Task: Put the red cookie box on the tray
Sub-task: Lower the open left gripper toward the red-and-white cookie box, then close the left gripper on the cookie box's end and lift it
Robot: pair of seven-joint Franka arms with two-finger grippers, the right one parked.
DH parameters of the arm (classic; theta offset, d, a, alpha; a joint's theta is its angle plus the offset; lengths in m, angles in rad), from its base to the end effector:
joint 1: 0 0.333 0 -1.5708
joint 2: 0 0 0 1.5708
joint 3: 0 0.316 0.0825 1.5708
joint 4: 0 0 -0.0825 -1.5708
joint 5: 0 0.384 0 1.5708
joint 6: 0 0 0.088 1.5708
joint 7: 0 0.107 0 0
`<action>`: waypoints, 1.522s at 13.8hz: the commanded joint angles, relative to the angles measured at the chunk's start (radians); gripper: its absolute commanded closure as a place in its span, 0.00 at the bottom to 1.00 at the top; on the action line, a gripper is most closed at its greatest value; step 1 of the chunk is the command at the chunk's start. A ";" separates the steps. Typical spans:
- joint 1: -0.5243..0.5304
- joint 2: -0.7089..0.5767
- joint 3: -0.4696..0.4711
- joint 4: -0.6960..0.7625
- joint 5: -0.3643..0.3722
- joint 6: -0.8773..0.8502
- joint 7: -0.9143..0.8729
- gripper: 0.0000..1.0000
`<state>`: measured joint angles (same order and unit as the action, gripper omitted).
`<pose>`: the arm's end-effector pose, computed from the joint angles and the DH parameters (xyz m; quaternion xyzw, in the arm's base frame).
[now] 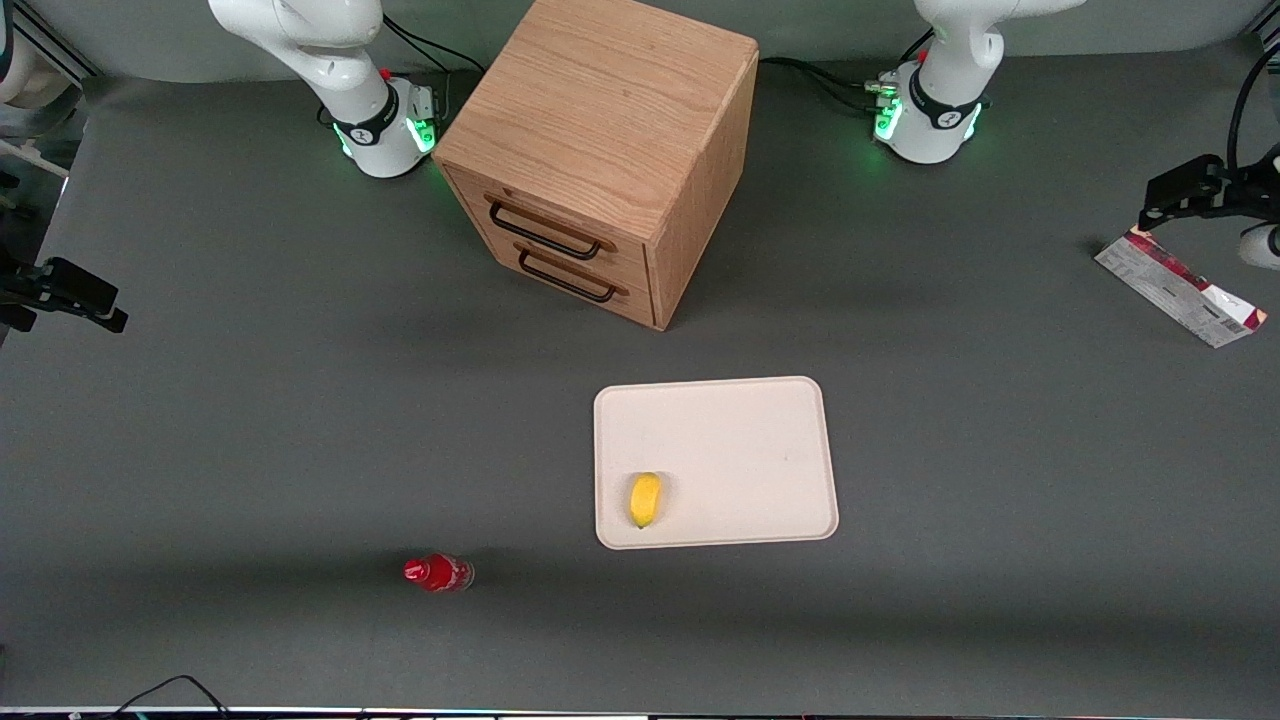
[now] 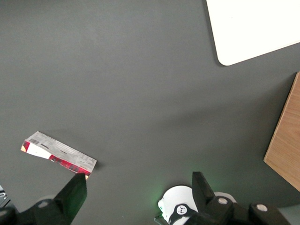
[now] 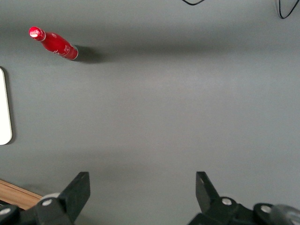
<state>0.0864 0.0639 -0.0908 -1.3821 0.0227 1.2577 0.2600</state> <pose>0.5396 0.0025 0.6513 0.9872 -0.1290 -0.0942 0.0038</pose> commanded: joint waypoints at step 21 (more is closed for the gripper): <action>0.059 0.240 0.651 -0.784 0.001 1.017 0.111 0.00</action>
<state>0.1442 0.3497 0.5559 -2.0860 0.0639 2.2242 0.3417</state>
